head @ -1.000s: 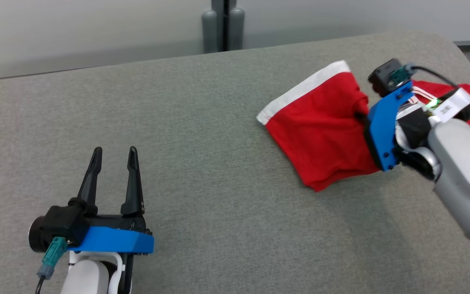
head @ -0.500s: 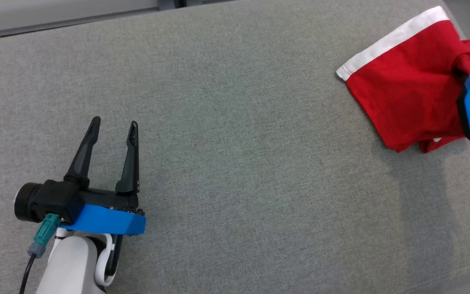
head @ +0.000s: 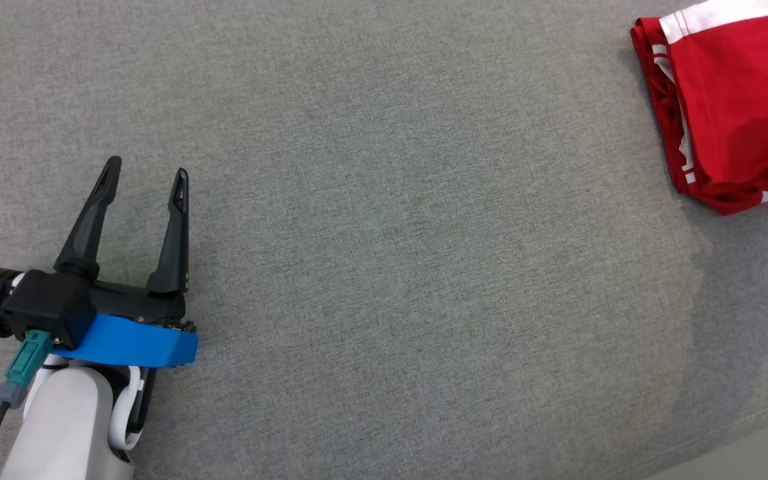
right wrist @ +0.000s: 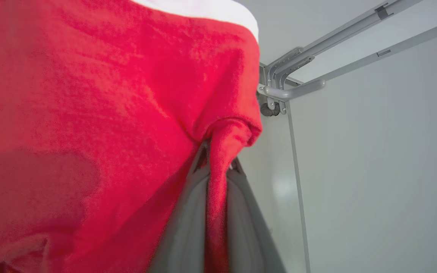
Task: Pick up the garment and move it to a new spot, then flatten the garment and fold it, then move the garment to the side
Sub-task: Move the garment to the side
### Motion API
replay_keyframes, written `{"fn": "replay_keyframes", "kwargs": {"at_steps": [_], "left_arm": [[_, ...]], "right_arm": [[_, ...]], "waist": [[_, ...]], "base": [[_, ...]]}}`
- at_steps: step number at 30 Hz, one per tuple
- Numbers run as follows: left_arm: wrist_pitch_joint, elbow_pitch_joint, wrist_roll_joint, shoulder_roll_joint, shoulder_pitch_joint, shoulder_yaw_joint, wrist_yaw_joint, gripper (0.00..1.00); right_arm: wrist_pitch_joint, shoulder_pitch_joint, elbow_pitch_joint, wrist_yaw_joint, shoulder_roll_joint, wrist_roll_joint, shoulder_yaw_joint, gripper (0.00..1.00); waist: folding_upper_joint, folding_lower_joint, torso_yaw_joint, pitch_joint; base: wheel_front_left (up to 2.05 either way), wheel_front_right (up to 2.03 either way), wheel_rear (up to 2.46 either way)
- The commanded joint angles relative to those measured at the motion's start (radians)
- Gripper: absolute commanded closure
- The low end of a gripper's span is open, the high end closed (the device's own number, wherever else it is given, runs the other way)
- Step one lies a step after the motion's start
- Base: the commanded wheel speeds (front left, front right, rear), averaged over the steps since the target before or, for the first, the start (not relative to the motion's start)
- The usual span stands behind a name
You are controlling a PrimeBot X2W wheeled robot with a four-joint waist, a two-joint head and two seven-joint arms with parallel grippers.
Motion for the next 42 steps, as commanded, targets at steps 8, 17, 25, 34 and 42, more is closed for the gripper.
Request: {"fn": "replay_keyframes", "kwargs": {"at_steps": [8, 17, 25, 34, 42], "left_arm": [[0.019, -0.022, -0.001, 0.003, -0.02, -0.018, 0.006, 0.0], [-0.027, 0.068, -0.036, -0.062, 0.024, -0.029, 0.025, 0.0], [-0.051, 0.165, -0.088, -0.124, 0.104, -0.007, 0.027, 0.0], [-0.053, 0.162, -0.094, -0.157, 0.221, 0.057, 0.018, 0.0], [-0.053, 0.201, -0.073, -0.175, 0.285, 0.092, 0.012, 0.0]], "right_arm": [[-0.14, 0.003, 0.031, -0.001, 0.086, -0.191, -0.166, 0.0], [-0.296, 0.082, -0.013, -0.001, 0.185, -0.31, -0.291, 0.0], [-0.382, 0.266, -0.072, 0.0, 0.311, -0.114, -0.293, 0.0], [-0.376, 0.591, -0.359, 0.0, 0.372, 0.075, -0.247, 0.0], [-0.324, 0.826, -0.609, 0.0, 0.419, 0.091, -0.307, 0.0]], "waist": [[-0.0001, -0.0002, 0.005, -0.009], [-0.0001, -0.0002, 0.058, -0.151], [-0.0001, -0.0002, 0.13, -0.326], [-0.0001, -0.0002, 0.207, -0.444], [-0.0001, -0.0002, 0.276, -0.513]], "base": [[0.0, 0.0, 0.0], [0.0, 0.0, 0.0], [0.0, 0.0, 0.0], [0.0, 0.0, 0.0], [0.0, 0.0, 0.0]]}}
